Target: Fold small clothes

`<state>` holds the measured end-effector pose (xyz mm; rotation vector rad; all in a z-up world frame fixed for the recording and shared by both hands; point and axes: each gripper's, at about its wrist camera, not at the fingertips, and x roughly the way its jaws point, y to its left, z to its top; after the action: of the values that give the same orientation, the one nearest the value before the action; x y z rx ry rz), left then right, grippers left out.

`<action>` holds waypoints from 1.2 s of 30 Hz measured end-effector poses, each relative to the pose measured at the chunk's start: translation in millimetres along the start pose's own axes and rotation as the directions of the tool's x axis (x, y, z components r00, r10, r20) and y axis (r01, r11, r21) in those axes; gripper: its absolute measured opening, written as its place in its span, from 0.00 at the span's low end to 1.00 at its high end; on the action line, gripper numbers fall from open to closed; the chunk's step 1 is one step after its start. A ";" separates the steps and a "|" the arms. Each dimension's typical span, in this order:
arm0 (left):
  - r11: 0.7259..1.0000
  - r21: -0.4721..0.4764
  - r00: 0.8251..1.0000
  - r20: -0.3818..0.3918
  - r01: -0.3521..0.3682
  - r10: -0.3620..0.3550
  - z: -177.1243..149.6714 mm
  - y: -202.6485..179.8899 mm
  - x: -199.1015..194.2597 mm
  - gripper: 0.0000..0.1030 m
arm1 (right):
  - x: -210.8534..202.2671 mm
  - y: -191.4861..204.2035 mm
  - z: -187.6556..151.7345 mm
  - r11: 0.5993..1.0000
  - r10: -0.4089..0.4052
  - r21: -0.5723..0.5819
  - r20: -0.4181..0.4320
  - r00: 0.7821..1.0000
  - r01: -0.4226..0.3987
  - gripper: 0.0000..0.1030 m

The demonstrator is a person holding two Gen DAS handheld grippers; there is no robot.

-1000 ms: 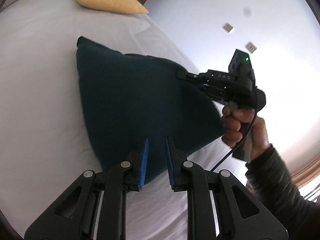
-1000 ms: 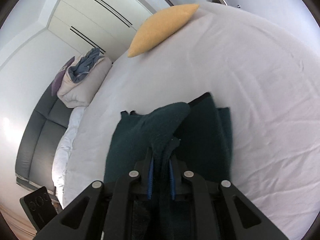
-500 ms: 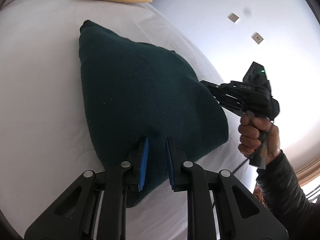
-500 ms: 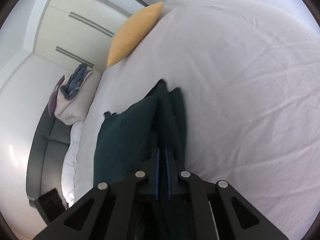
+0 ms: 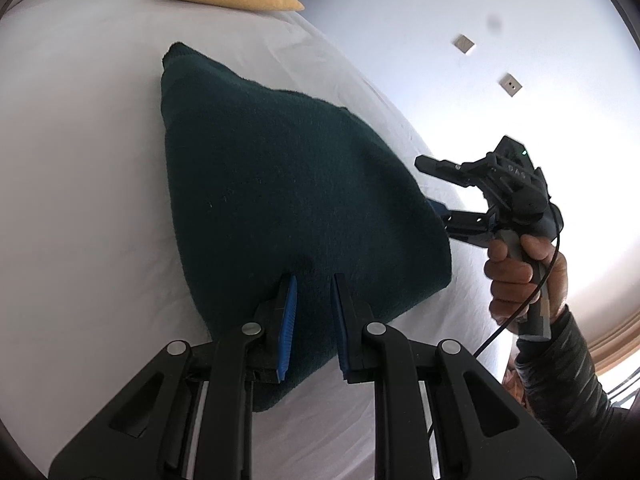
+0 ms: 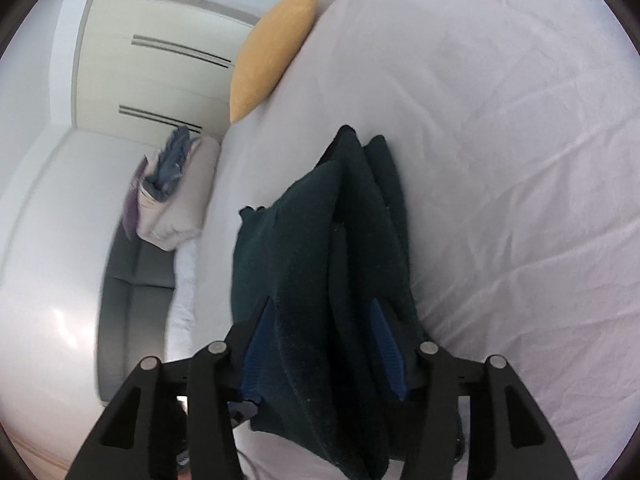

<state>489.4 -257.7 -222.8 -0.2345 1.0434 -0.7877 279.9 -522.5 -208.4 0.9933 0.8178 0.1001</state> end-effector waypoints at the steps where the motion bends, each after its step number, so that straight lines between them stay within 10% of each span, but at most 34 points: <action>1: 1.000 0.003 1.000 0.005 0.002 -0.002 1.8 0.6 -0.8 0.16 | 4.1 1.4 0.3 1.000 0.001 -0.004 -0.013 1.000 -0.001 0.54; 7: 0.999 0.043 0.999 0.038 -0.010 0.009 20.3 -2.3 -0.3 0.16 | 41.4 14.2 7.0 0.999 -0.019 -0.033 -0.067 0.998 0.017 0.54; 12: 1.000 0.004 0.999 0.032 0.022 -0.022 35.0 10.0 6.4 0.16 | 42.8 24.3 8.4 0.985 -0.129 -0.122 -0.036 0.991 0.124 0.25; 20: 1.000 -0.004 1.000 0.004 0.026 -0.026 45.4 16.8 13.5 0.16 | 27.9 48.5 9.6 0.938 -0.227 -0.252 0.077 0.971 0.239 0.18; 29: 0.999 0.031 1.000 0.000 0.023 -0.023 44.7 17.3 13.7 0.16 | -9.7 78.6 11.9 0.914 -0.139 -0.352 0.195 0.971 0.202 0.17; 33: 1.000 0.012 0.999 -0.044 0.020 -0.019 37.2 27.5 21.9 0.16 | 14.8 29.4 19.1 0.933 -0.281 -0.214 0.069 0.957 0.289 0.17; 36: 0.999 0.011 0.997 -0.059 0.051 -0.050 32.8 32.1 18.6 0.16 | 5.2 3.8 13.8 0.960 -0.238 -0.130 0.087 0.967 0.248 0.16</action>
<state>537.0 -253.5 -235.7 -0.2290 1.0909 -0.8504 293.6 -527.8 -204.6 0.7534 0.8500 -0.0877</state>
